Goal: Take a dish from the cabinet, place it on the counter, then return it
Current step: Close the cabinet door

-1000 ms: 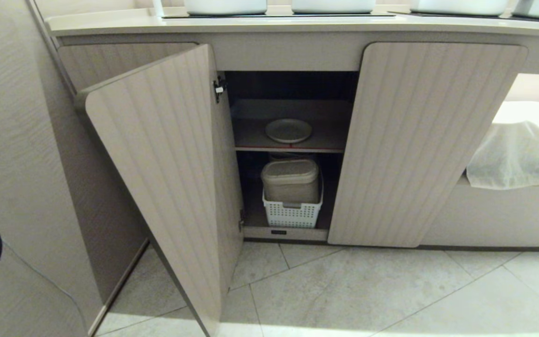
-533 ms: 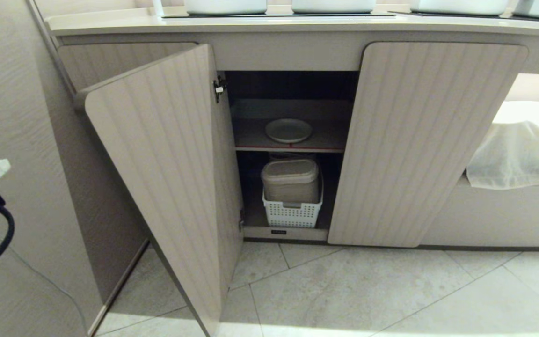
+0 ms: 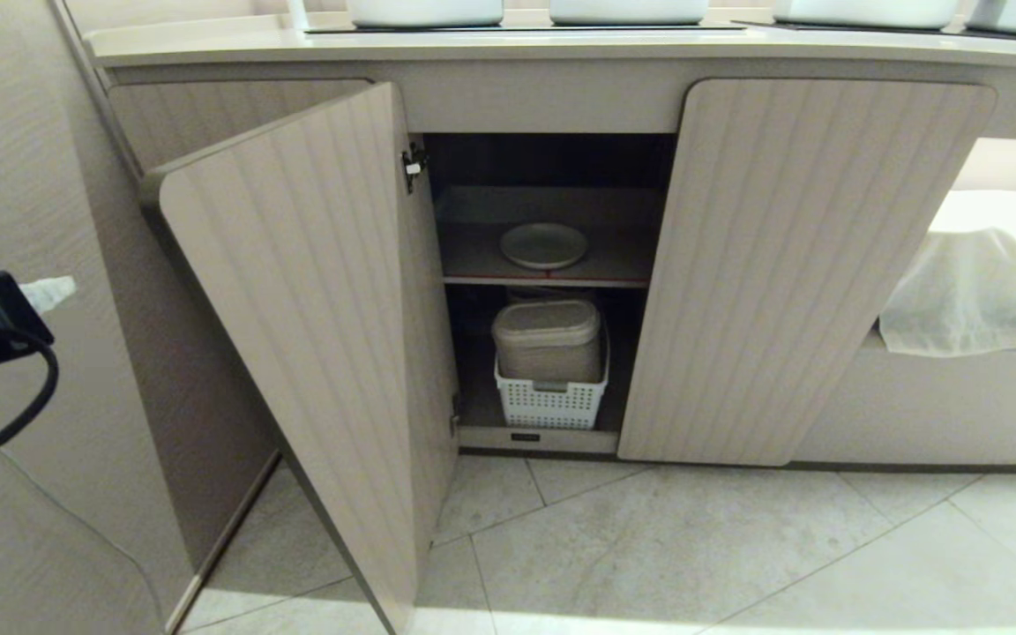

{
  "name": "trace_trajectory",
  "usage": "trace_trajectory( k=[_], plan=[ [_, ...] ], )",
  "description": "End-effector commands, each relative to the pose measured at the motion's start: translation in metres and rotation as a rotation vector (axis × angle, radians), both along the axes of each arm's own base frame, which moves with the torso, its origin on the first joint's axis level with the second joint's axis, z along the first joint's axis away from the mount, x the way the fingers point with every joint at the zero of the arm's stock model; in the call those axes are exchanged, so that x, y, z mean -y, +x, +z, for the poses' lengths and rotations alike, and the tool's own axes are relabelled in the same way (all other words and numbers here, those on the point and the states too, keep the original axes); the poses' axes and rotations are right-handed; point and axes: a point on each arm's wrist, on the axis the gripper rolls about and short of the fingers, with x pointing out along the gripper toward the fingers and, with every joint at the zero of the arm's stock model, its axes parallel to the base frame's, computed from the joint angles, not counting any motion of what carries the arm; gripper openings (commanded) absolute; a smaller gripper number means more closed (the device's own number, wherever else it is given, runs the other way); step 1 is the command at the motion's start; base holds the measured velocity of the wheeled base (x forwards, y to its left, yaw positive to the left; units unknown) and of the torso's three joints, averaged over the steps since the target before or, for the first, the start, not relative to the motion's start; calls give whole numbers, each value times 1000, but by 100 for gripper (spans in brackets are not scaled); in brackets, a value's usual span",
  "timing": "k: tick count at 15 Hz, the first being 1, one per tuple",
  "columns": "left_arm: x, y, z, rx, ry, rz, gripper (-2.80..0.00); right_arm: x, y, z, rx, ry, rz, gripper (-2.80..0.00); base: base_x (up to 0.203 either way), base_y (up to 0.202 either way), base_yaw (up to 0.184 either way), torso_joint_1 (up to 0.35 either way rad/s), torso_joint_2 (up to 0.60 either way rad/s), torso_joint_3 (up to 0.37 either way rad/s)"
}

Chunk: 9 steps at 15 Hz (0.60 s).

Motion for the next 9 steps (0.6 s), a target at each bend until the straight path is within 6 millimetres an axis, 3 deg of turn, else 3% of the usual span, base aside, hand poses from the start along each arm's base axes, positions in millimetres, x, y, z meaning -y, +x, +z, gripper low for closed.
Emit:
trace_trajectory(
  k=[1, 9],
  plan=[
    [2, 12, -4, -26, -16, -52, -280, 0, 0, 0, -1, 0, 0, -280, 0, 0, 0, 0, 0, 0],
    [25, 54, -3, -56, -98, -194, -280, 0, 0, 0, 0, 0, 0, -280, 0, 0, 0, 0, 0, 0]
  ],
)
